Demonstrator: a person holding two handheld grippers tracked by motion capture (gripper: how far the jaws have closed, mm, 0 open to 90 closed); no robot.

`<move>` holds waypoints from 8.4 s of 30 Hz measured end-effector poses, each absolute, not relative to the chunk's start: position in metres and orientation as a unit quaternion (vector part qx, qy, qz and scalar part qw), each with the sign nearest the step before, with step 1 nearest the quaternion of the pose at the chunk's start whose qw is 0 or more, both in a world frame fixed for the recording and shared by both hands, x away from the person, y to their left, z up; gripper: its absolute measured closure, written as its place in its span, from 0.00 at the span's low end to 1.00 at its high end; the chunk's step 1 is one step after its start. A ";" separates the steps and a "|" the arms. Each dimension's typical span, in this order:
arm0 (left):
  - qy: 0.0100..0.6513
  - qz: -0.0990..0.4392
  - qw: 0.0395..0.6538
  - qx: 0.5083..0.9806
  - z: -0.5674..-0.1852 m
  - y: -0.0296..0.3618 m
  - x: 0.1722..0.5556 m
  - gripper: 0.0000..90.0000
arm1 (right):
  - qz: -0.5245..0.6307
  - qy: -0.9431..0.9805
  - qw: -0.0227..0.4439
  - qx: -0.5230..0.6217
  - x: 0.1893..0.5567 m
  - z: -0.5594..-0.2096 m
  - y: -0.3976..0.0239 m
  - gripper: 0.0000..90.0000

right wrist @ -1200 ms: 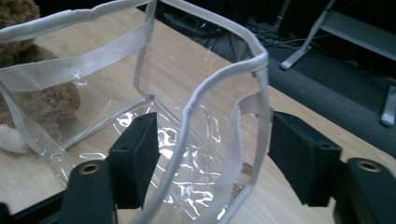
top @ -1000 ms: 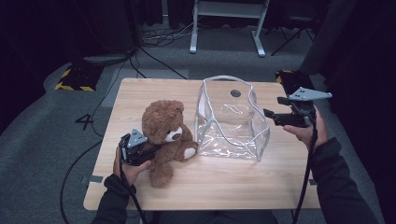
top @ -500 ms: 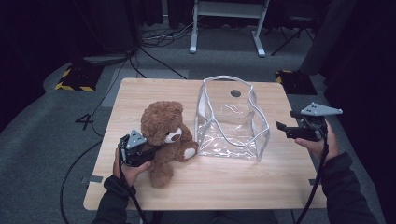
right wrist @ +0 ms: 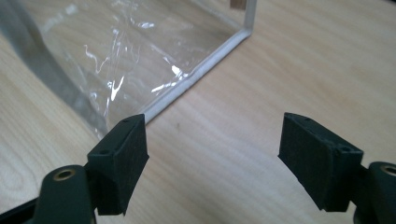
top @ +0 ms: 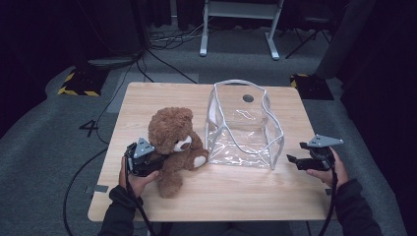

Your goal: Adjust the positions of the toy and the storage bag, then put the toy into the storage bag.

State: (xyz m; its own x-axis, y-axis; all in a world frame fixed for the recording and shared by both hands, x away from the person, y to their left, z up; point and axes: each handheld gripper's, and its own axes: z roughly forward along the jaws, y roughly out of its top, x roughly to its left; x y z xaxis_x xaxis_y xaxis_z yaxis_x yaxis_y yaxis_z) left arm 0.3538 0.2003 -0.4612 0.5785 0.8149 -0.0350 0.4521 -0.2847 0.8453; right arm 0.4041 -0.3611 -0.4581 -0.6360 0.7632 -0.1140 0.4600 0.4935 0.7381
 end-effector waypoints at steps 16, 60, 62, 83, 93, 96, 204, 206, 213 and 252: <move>0.405 0.213 0.441 0.772 -0.464 0.201 0.352 0.64 | 0.347 0.837 0.175 0.385 0.388 -0.508 -0.382 0.26; 0.401 0.249 0.491 0.732 -0.459 0.202 0.335 0.74 | 0.364 0.823 0.184 0.396 0.385 -0.513 -0.383 0.22; 0.399 0.252 0.497 0.728 -0.456 0.201 0.333 0.74 | 0.364 0.823 0.184 0.396 0.385 -0.513 -0.383 0.22; 0.387 0.263 0.553 0.689 -0.427 0.206 0.329 0.74 | 0.364 0.823 0.183 0.396 0.385 -0.513 -0.383 0.22; 0.383 0.277 0.563 0.678 -0.417 0.205 0.328 0.74 | 0.364 0.823 0.183 0.396 0.385 -0.513 -0.383 0.22; 0.382 0.280 0.563 0.678 -0.414 0.204 0.328 0.74 | 0.364 0.823 0.183 0.396 0.385 -0.513 -0.383 0.22; 0.285 0.322 0.639 0.638 -0.256 0.126 0.372 0.73 | 0.364 0.823 0.184 0.396 0.385 -0.513 -0.383 0.22; 0.281 0.319 0.640 0.640 -0.254 0.121 0.374 0.73 | 0.364 0.823 0.184 0.396 0.385 -0.513 -0.383 0.22; 0.267 0.312 0.641 0.648 -0.247 0.099 0.381 0.73 | 0.364 0.823 0.184 0.396 0.385 -0.513 -0.383 0.22; 0.311 0.310 0.603 0.666 -0.276 0.034 0.436 0.73 | 0.364 0.823 0.184 0.396 0.385 -0.513 -0.383 0.22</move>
